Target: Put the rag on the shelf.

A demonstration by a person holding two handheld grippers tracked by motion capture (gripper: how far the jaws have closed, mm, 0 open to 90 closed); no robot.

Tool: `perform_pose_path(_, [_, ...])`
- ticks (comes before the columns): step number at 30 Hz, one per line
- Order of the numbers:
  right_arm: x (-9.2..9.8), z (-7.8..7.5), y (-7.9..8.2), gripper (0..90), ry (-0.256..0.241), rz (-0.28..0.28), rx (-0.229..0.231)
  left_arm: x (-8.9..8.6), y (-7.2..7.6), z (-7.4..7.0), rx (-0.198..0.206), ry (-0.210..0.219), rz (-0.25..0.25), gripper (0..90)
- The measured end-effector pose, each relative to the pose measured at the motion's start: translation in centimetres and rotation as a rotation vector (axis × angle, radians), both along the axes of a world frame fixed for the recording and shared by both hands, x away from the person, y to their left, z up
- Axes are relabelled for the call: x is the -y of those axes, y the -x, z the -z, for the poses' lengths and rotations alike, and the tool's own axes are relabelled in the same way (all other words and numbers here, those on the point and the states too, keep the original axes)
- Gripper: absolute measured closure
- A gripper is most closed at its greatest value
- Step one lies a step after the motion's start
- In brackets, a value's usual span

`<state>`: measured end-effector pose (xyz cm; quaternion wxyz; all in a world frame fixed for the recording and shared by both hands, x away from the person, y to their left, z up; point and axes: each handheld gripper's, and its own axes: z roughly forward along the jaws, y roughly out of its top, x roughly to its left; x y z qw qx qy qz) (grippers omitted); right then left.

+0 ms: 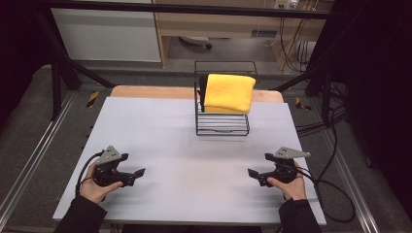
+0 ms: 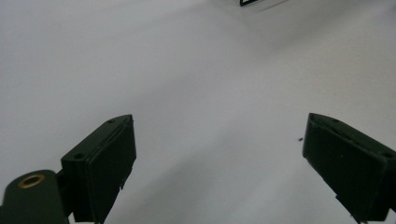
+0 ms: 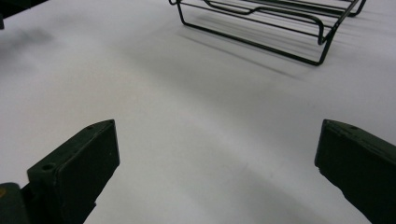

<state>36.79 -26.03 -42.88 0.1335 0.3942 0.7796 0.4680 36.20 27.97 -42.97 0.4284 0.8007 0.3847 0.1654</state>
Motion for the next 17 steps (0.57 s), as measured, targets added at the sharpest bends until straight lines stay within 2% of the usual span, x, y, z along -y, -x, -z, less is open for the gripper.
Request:
perform_pose_path(4, [0.7,0.4,0.5,0.7,-0.004,0.003,-0.003,-0.4,0.3,0.5,0.012,-0.012,0.000,9.9])
perform_pose_path(11, [1.4,1.2,1.2,0.7,0.010,0.009,-0.023,-0.6,0.7,1.0,0.001,-0.007,0.005,9.9])
perform_pose_path(17, [1.4,1.2,1.2,0.7,0.010,0.014,-0.027,-0.9,0.8,1.2,0.000,-0.016,-0.004,9.9])
